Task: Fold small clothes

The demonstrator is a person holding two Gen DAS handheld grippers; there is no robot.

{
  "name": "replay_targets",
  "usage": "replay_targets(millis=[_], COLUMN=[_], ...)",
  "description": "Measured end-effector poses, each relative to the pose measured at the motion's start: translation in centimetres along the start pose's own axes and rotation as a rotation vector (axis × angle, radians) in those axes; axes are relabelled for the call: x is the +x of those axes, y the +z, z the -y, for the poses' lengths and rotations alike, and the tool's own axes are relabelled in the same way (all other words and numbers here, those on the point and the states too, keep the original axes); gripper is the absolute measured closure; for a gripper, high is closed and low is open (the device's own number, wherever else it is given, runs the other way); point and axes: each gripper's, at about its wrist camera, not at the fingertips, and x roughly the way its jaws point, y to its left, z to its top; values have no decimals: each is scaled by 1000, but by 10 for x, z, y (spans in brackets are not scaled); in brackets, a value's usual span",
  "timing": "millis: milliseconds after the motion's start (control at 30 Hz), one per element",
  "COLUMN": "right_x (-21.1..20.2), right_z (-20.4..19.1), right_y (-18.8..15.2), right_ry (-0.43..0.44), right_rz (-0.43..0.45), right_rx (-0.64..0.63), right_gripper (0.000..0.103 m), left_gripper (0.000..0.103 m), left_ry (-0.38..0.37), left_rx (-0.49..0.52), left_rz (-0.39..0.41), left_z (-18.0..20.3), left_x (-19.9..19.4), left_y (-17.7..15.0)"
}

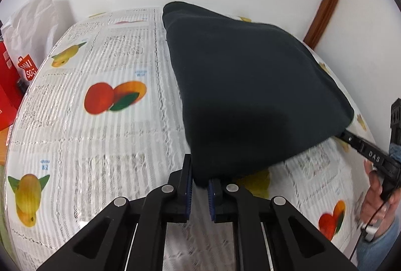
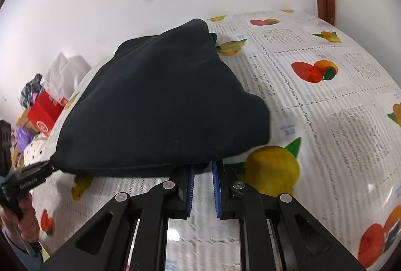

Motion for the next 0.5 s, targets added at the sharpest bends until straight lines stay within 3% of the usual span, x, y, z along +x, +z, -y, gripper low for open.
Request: replay_targets(millis=[100,233,267,367,500], right_x=[-13,-43,-48,-53,-34], right_z=[-1,0,-1,-9,-21], right_y=[-11,-11,-8,5,18], right_ry=[-128,-129,-133,-116,-139], right_rz=[3,61,81,110,117], right_rx=[-77,-125,-128,-139,-145], right_gripper=[91,90,89,82,76], left_gripper=[93,93,90,69,67], left_ry=[-48,-17,-16,-35,-4], left_rx=[0,-20,-25,-42,6], left_rz=[-1,20,31,76,105], left_z=[-9,-16,-17,-15,1], left_x=[-9,-25,-29,-40,-39], left_y=[-11,-15,-13,0,16])
